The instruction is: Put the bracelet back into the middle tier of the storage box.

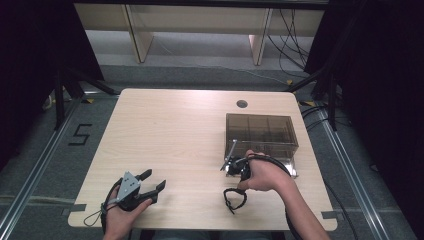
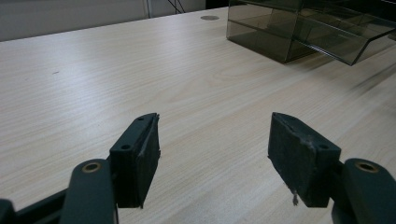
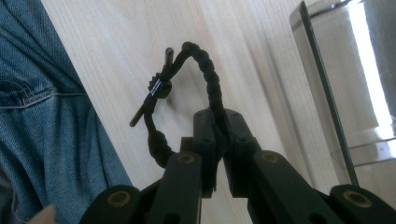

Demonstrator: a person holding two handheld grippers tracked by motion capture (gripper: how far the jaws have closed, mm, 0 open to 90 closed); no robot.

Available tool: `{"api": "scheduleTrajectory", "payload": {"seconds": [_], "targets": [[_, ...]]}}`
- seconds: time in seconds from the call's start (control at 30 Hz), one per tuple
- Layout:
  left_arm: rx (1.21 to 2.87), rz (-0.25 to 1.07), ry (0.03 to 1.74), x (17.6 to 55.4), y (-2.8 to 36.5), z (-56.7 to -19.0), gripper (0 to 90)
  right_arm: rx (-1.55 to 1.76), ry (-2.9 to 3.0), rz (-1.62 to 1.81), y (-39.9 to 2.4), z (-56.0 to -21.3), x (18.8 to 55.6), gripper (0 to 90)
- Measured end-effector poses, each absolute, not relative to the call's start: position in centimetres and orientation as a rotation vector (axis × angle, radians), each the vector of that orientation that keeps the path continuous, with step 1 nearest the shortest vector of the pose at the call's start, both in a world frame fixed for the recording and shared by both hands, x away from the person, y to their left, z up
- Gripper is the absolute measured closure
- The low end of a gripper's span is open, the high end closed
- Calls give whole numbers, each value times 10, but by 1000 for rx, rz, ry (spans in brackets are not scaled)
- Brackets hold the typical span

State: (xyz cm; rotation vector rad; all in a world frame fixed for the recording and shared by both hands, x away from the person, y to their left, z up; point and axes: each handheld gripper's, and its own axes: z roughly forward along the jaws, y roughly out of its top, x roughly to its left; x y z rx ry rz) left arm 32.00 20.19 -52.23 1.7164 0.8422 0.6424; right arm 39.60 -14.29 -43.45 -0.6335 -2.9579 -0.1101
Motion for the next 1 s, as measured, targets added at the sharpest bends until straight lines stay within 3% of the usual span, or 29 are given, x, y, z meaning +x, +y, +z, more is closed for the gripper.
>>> {"api": "scheduleTrajectory", "payload": {"seconds": [1.0], "targets": [[1718,646,842,320,202,-522,336,-765,-2930,-125,-189,-420,393,855]]}}
